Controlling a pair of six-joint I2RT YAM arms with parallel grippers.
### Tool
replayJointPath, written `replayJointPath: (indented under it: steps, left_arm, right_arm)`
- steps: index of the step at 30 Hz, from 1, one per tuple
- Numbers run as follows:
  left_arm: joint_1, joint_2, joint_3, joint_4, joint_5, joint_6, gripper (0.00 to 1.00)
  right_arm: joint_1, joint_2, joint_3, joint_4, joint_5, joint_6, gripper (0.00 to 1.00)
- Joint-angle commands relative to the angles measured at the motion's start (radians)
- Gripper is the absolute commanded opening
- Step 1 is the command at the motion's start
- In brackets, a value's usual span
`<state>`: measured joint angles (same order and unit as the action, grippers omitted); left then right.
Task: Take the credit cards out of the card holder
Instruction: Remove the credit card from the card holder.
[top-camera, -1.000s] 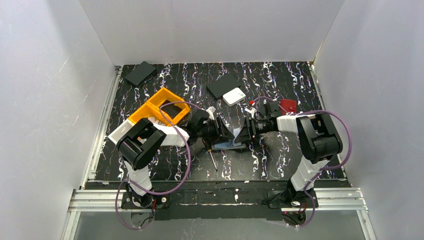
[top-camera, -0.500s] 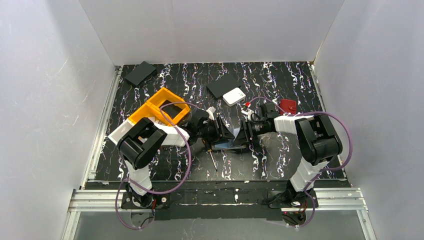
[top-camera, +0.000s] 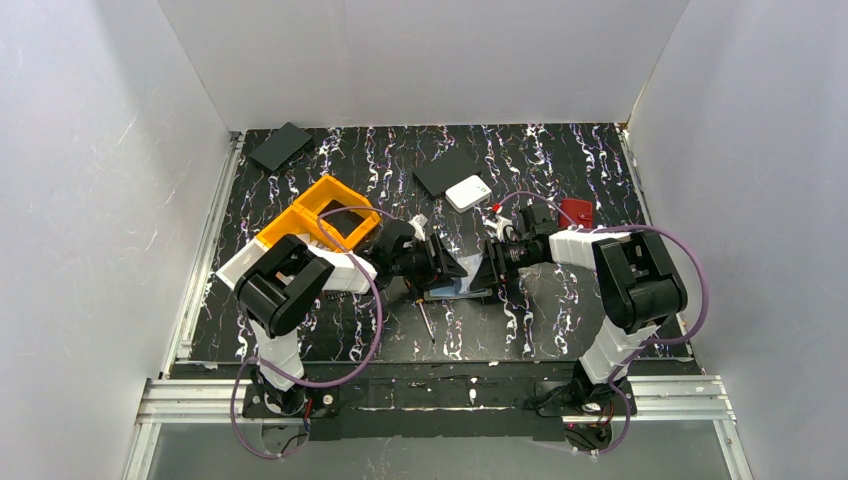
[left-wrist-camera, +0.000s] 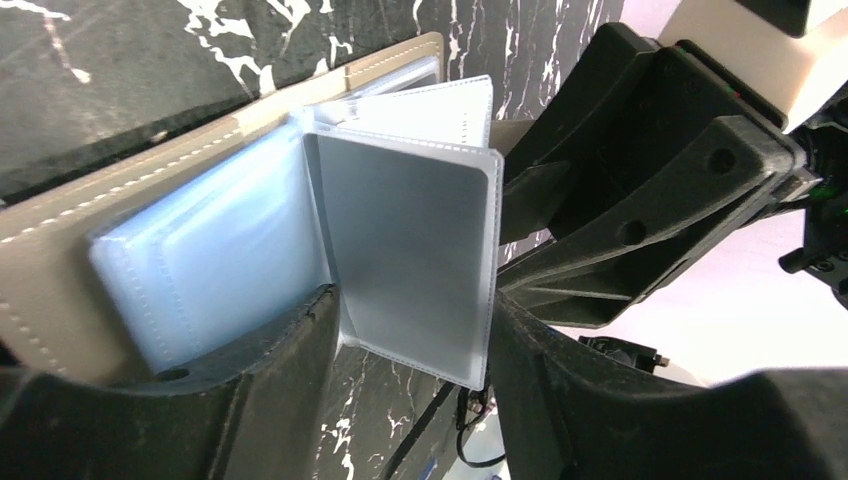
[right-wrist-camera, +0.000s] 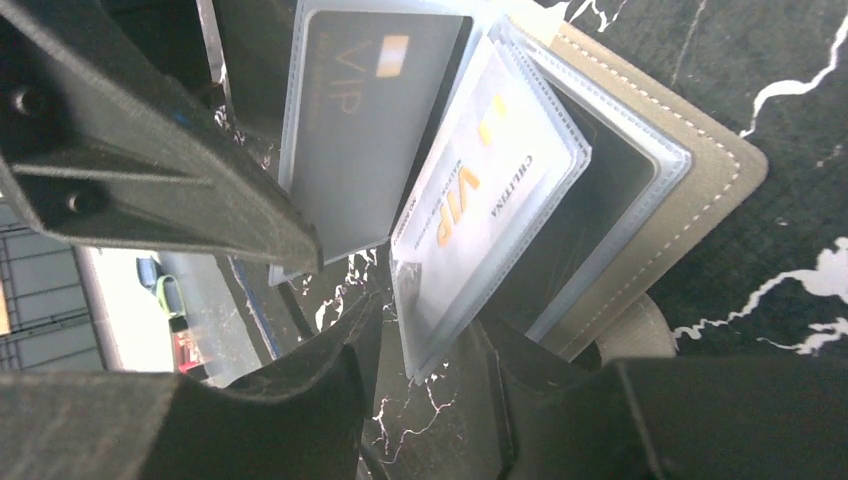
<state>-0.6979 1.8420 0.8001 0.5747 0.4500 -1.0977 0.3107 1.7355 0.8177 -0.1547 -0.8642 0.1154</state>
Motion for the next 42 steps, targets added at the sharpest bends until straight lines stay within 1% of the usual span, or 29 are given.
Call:
replayJointPath:
  steps: [1, 3, 7, 11, 14, 20, 24, 25, 26, 28, 32, 35, 39, 41, 42]
  left_arm:
    - [0.019, -0.021, -0.023, 0.008, -0.002, 0.004, 0.49]
    - [0.025, -0.023, -0.031, 0.007, -0.006, 0.009, 0.42]
    - [0.038, -0.038, -0.049, 0.005, -0.008, 0.023, 0.37]
    - [0.047, -0.053, -0.063, -0.012, -0.001, 0.040, 0.35]
    - [0.055, -0.069, -0.072, -0.028, 0.000, 0.055, 0.34]
    - [0.073, -0.101, -0.085, -0.063, -0.002, 0.086, 0.32]
    - [0.081, -0.100, -0.082, -0.066, 0.009, 0.095, 0.24]
    - [0.081, -0.095, -0.078, -0.067, 0.014, 0.096, 0.20]
    - [0.081, -0.088, -0.072, -0.067, 0.021, 0.098, 0.16]
    - [0.081, -0.075, -0.064, -0.065, 0.035, 0.102, 0.00]
    - [0.085, -0.086, -0.064, -0.065, 0.043, 0.112, 0.00]
    - [0.089, -0.116, -0.072, -0.065, 0.053, 0.123, 0.00]
    - [0.089, -0.147, -0.086, -0.033, 0.079, 0.111, 0.00]
    - [0.089, -0.156, -0.100, 0.023, 0.098, 0.087, 0.00]
    - [0.089, -0.156, -0.107, 0.058, 0.108, 0.070, 0.00]
  right_arm:
    - [0.002, -0.041, 0.032, -0.025, 0.075, -0.050, 0.43]
    - [0.002, -0.048, 0.035, -0.031, 0.087, -0.060, 0.45]
    - [0.002, -0.063, 0.046, -0.052, 0.105, -0.088, 0.49]
    - [0.002, -0.079, 0.053, -0.069, 0.124, -0.111, 0.52]
    - [0.002, -0.084, 0.057, -0.080, 0.132, -0.112, 0.53]
    - [0.002, -0.098, 0.067, -0.100, 0.147, -0.163, 0.54]
    - [0.002, -0.111, 0.069, -0.105, 0.148, -0.177, 0.54]
    - [0.002, -0.113, 0.071, -0.109, 0.147, -0.182, 0.54]
    - [0.002, -0.116, 0.073, -0.113, 0.148, -0.187, 0.54]
    - [0.002, -0.124, 0.078, -0.117, 0.148, -0.199, 0.55]
    - [0.001, -0.150, 0.085, -0.132, 0.156, -0.230, 0.58]
    - [-0.003, -0.172, 0.093, -0.156, 0.092, -0.280, 0.62]
    - [-0.004, -0.178, 0.082, -0.163, -0.105, -0.304, 0.65]
    - [-0.002, -0.142, 0.082, -0.159, -0.211, -0.282, 0.66]
    - [-0.002, -0.126, 0.085, -0.159, -0.239, -0.269, 0.66]
